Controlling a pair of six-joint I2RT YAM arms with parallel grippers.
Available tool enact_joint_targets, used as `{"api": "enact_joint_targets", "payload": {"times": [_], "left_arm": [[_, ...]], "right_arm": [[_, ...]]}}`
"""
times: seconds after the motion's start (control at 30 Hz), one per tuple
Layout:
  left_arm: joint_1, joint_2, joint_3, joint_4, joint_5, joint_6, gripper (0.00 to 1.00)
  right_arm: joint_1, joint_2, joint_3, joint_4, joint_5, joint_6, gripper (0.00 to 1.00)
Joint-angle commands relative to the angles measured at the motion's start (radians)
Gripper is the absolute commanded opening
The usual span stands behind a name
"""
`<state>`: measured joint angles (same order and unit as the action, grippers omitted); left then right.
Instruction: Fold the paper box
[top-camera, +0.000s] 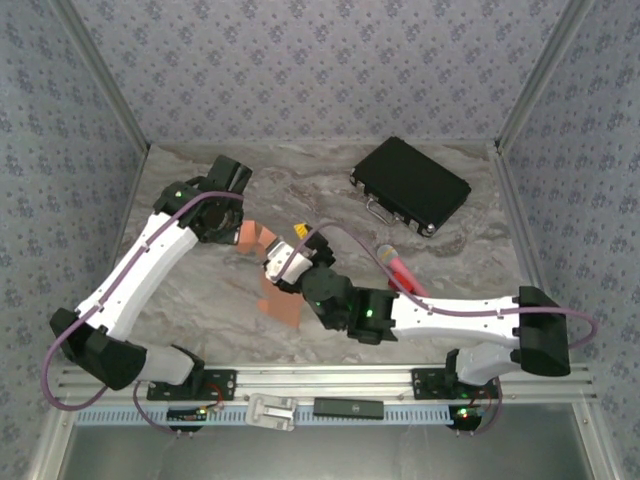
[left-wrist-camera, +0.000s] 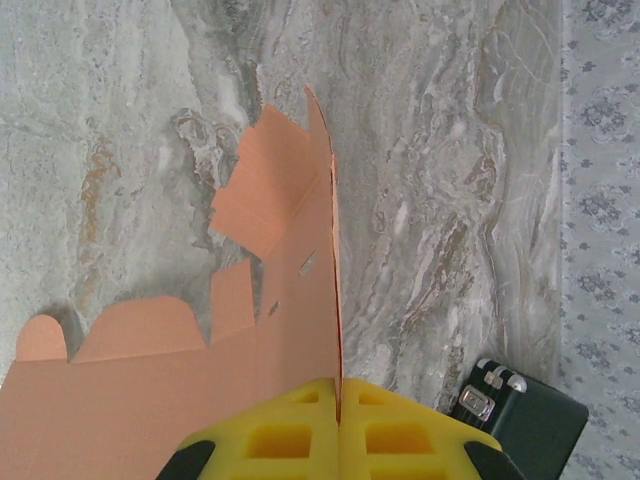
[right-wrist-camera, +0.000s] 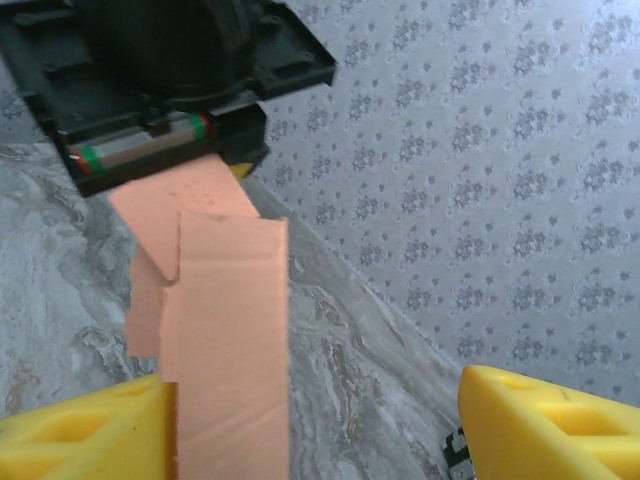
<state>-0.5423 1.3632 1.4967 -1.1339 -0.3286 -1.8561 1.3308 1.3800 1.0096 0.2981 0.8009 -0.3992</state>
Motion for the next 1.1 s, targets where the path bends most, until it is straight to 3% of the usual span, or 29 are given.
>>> {"api": "enact_joint_targets", "payload": {"times": [0.0,0.23,0.33,0.47,0.63,0.7,0.73,0.77,0.87,0.9,0.97,1.07], "left_arm": [[-0.011,0.005,0.042,-0.212,-0.143,-0.074,0.00],[-0.020,0.019,0.059,-0.218,-0.147,-0.064,0.00],[-0.024,0.025,0.066,-0.215,-0.148,-0.058,0.00],[-0.030,0.031,0.077,-0.220,-0.148,-0.054,0.00],[-0.032,0.028,0.082,-0.214,-0.161,-0.035,0.00],[-0.033,0.020,0.075,-0.171,-0.168,0.013,0.01],[-0.033,0.009,0.067,-0.127,-0.168,0.059,0.10],[-0.029,-0.007,0.051,-0.067,-0.169,0.123,0.34],[-0.007,-0.083,-0.022,0.140,-0.124,0.320,0.94],[0.009,-0.110,-0.053,0.219,-0.092,0.395,1.00],[0.062,-0.168,-0.110,0.337,0.001,0.518,1.00],[0.151,-0.224,-0.132,0.362,0.075,0.673,1.00]], "right_arm": [[-0.025,0.012,0.054,-0.130,-0.012,0.082,0.72],[-0.047,0.068,0.130,-0.211,-0.054,0.135,0.66],[-0.070,0.098,0.167,-0.244,-0.054,0.173,0.59],[-0.086,0.120,0.211,-0.254,-0.055,0.191,0.43],[-0.108,0.097,0.201,-0.270,-0.077,0.221,0.04],[-0.124,0.071,0.192,-0.278,-0.098,0.245,0.00],[-0.142,0.048,0.153,-0.279,-0.126,0.264,0.00],[-0.164,0.022,0.133,-0.279,-0.166,0.287,0.00],[-0.234,-0.075,0.067,-0.253,-0.321,0.333,0.00],[-0.264,-0.101,0.054,-0.254,-0.374,0.349,0.00],[-0.333,-0.154,0.036,-0.267,-0.479,0.378,0.00],[-0.396,-0.217,0.026,-0.297,-0.561,0.368,0.00]]}}
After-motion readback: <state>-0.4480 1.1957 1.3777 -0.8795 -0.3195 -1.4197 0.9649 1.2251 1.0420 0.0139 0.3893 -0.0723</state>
